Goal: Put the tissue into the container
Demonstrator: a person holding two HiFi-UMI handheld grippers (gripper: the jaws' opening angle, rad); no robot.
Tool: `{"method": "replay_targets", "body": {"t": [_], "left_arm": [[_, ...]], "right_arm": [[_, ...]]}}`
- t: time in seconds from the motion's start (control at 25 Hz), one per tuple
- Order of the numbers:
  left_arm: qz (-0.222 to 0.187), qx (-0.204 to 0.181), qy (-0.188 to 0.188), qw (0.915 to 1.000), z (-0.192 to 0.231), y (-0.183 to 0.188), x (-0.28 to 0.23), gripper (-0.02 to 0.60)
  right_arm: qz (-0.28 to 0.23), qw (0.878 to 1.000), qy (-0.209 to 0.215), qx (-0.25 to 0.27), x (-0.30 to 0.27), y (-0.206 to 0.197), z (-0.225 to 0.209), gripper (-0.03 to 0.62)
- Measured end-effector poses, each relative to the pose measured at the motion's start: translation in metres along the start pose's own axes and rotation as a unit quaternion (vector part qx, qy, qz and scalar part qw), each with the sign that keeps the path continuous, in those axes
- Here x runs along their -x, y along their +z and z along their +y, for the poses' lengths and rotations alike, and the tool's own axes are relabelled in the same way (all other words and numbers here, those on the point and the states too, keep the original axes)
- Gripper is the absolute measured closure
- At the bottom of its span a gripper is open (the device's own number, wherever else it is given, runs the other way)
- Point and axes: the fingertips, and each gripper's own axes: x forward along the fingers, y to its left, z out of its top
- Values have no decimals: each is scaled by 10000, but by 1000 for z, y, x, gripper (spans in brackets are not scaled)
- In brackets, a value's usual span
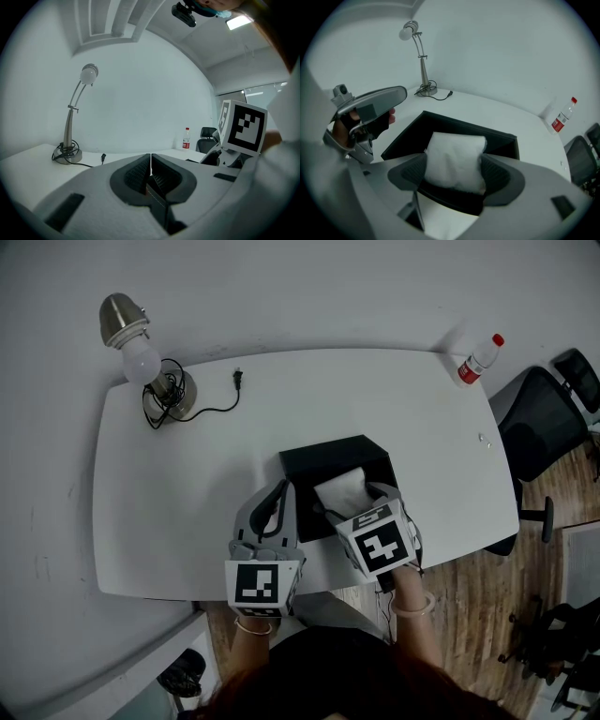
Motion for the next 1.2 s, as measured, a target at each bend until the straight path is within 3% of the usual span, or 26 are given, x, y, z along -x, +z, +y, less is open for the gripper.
{"method": "replay_targets", "body": {"t": [0.52,0.72,1.2], "left_arm": [[44,69,105,9999,11,-4,2,554],[59,89,128,9999,11,-5,3,554],[91,25,98,9999,7,-3,7,552]], "right_arm": [[656,9977,-90,-107,-9,-7,-4,210],[724,9970,-238,167,-13,1,-11,210],[758,9971,-110,-1,-12,-4,-7,210]]}}
